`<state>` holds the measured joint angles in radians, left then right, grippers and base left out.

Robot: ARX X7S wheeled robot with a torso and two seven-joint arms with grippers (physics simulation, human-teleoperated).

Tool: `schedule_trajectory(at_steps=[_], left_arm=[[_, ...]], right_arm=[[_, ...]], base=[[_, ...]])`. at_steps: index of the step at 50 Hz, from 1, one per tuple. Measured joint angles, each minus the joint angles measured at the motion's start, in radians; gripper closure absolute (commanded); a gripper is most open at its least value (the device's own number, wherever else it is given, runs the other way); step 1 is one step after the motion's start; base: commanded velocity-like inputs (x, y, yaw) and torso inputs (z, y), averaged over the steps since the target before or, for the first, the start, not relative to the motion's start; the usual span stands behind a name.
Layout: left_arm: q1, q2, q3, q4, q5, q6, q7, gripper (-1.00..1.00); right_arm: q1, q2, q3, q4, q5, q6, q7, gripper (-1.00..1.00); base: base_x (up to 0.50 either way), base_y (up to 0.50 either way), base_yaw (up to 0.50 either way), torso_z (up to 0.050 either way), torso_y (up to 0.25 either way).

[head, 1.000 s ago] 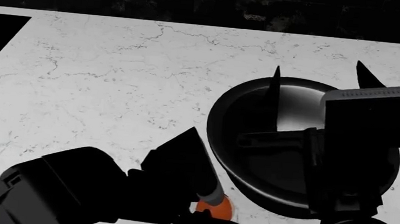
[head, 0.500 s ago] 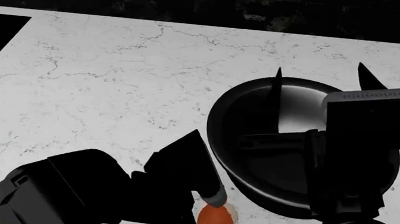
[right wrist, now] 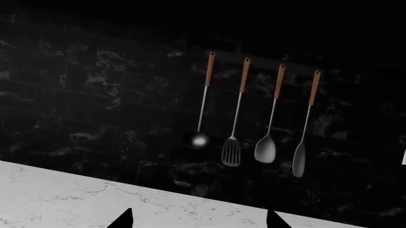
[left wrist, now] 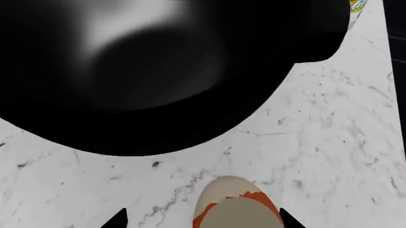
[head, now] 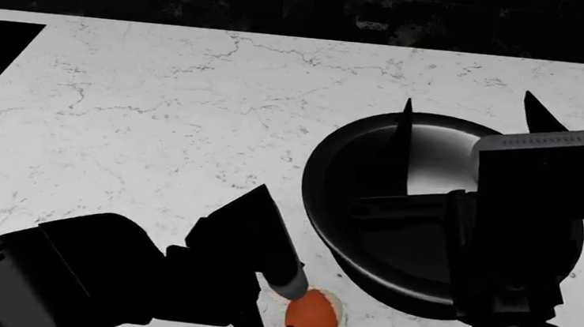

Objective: Place the eggs and milk next to the bowl.

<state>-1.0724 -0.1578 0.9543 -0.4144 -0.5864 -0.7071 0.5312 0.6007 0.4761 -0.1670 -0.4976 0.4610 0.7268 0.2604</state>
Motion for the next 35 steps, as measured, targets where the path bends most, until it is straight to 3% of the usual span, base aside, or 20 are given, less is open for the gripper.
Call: schedule_trajectory(at_steps=[35], left_arm=[[0.032,-0.239,-0.119,0.361,-0.148,-0.152,-0.089,-1.00]], right_arm=[[0.017,-0.002,-0.015,0.000,0.006,0.005,0.007,-1.00]], base=[[0.00,0.00,0.00,0.000,0.000]])
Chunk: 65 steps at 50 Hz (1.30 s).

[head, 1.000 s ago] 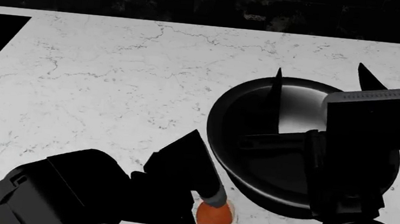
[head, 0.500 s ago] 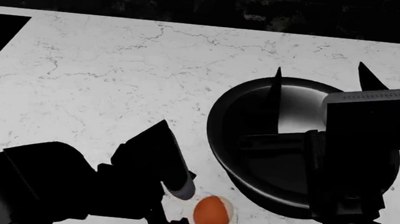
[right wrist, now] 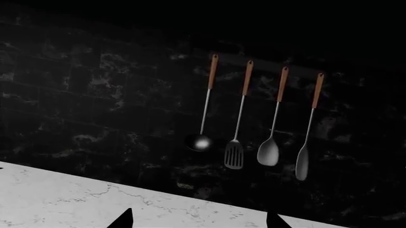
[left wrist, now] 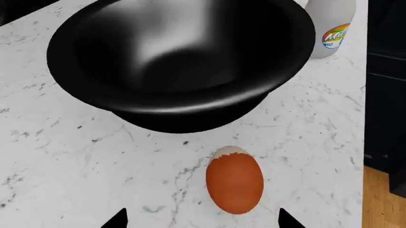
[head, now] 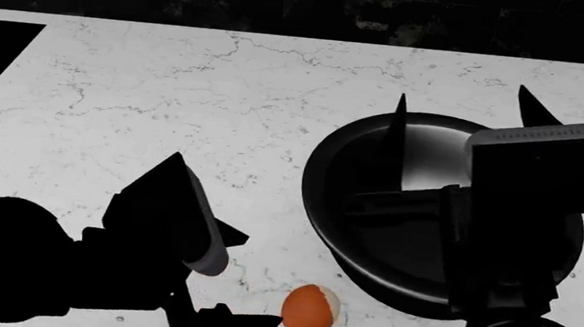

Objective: Place the eggs and milk next to the bowl.

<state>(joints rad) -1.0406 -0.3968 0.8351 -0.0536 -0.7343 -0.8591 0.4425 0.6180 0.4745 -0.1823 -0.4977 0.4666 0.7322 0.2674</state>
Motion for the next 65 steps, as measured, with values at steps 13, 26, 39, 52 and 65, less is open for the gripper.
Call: schedule_trajectory(at_steps=[13,26,39,52,65], left_arm=[[0.029,-0.103,-0.097,0.141,-0.091,-0.075,-0.087,-1.00],[0.078,-0.194,-0.271,0.252,-0.242,-0.195,-0.285,-1.00],[0.134,-0.235,-0.402,0.314,-0.355,-0.269,-0.468,-1.00],[0.196,-0.248,-0.515,0.348,-0.445,-0.310,-0.658,-1.00],[0.265,-0.270,-0.594,0.368,-0.480,-0.325,-0.823,-1.00]], right_arm=[[0.011,0.001,-0.004,-0.007,0.005,0.010,0.005,-1.00],[0.013,0.000,-0.004,-0.018,0.014,0.013,0.008,-1.00],[0.009,0.002,0.002,-0.029,0.023,0.013,0.011,-1.00],[0.004,0.002,0.007,-0.038,0.033,0.010,0.013,-1.00],[-0.005,0.002,0.010,-0.040,0.040,0.000,0.012,-1.00]], base=[[0.00,0.00,0.00,0.000,0.000],[0.00,0.00,0.00,0.000,0.000],[0.00,0.00,0.00,0.000,0.000],[0.00,0.00,0.00,0.000,0.000],[0.00,0.00,0.00,0.000,0.000]])
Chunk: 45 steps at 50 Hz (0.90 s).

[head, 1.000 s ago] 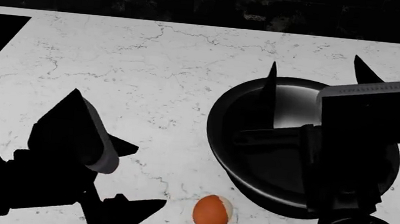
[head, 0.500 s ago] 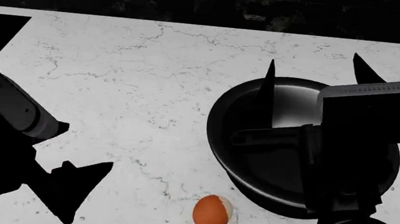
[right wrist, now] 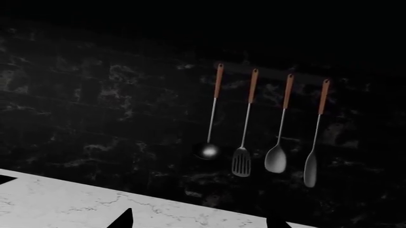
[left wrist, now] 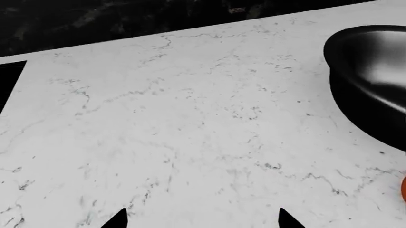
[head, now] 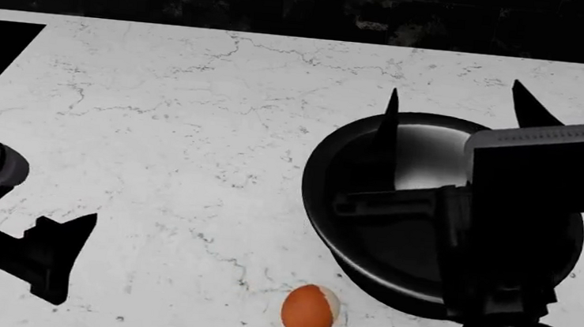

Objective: Place the eggs and milk next to the bowl.

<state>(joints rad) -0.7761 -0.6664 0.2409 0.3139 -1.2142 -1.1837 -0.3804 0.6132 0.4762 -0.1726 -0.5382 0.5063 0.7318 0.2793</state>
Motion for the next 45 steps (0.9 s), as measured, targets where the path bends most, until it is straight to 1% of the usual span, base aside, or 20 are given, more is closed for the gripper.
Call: schedule_trajectory(at_steps=[14,22,36,45], left_arm=[[0.066,-0.050,-0.051,0.021,-0.024,-0.013,-0.087,-1.00],[0.116,-0.069,-0.102,0.027,-0.051,-0.001,-0.131,-1.00],[0.212,-0.088,-0.194,0.027,-0.082,0.048,-0.180,-1.00],[0.267,-0.086,-0.261,0.023,-0.091,0.094,-0.218,-1.00]], right_arm=[[-0.008,-0.002,-0.001,0.006,0.003,-0.016,-0.004,-1.00],[-0.009,-0.004,-0.006,0.015,0.002,-0.026,-0.008,-1.00],[-0.009,-0.004,-0.013,0.026,0.002,-0.035,-0.012,-1.00],[-0.008,-0.004,-0.017,0.029,0.002,-0.038,-0.012,-1.00]], base=[[0.00,0.00,0.00,0.000,0.000],[0.00,0.00,0.00,0.000,0.000],[0.00,0.00,0.00,0.000,0.000],[0.00,0.00,0.00,0.000,0.000]])
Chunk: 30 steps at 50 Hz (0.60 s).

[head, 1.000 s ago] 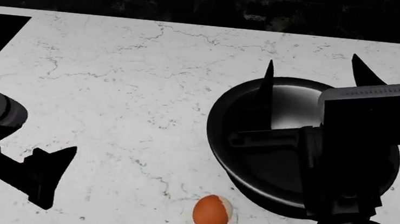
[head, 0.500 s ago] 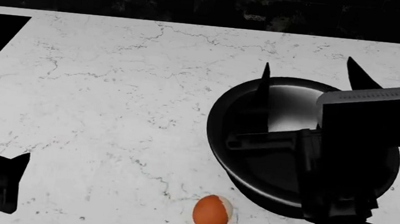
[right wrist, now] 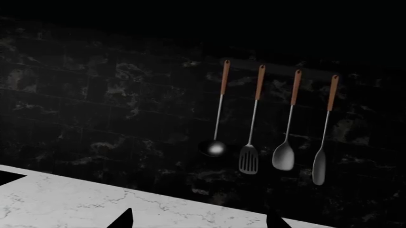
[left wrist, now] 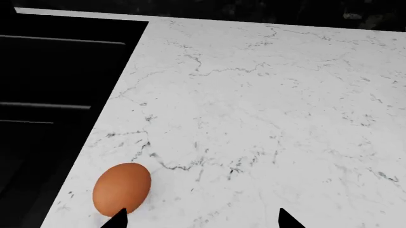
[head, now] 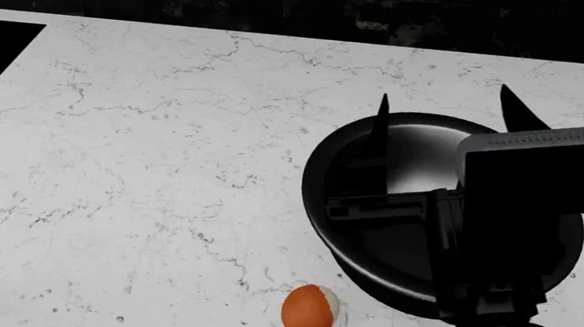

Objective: Place the eggs and milk next to the bowl.

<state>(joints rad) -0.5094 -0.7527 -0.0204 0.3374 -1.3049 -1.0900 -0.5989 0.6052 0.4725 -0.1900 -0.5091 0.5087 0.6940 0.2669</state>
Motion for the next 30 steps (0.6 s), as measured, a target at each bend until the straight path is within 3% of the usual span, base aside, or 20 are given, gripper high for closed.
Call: schedule_trajectory(at_steps=[16,30], left_arm=[[0.087,0.012,-0.113,-0.035,0.007,0.089,-0.036,-1.00],[0.108,0.021,-0.142,-0.102,0.046,0.142,-0.028,-1.00]], right_arm=[[0.005,-0.001,-0.009,0.003,0.003,0.000,0.001,-1.00],[0.019,-0.002,-0.019,0.003,0.006,0.009,0.003,-1.00]], base=[[0.00,0.00,0.00,0.000,0.000],[0.00,0.00,0.00,0.000,0.000]])
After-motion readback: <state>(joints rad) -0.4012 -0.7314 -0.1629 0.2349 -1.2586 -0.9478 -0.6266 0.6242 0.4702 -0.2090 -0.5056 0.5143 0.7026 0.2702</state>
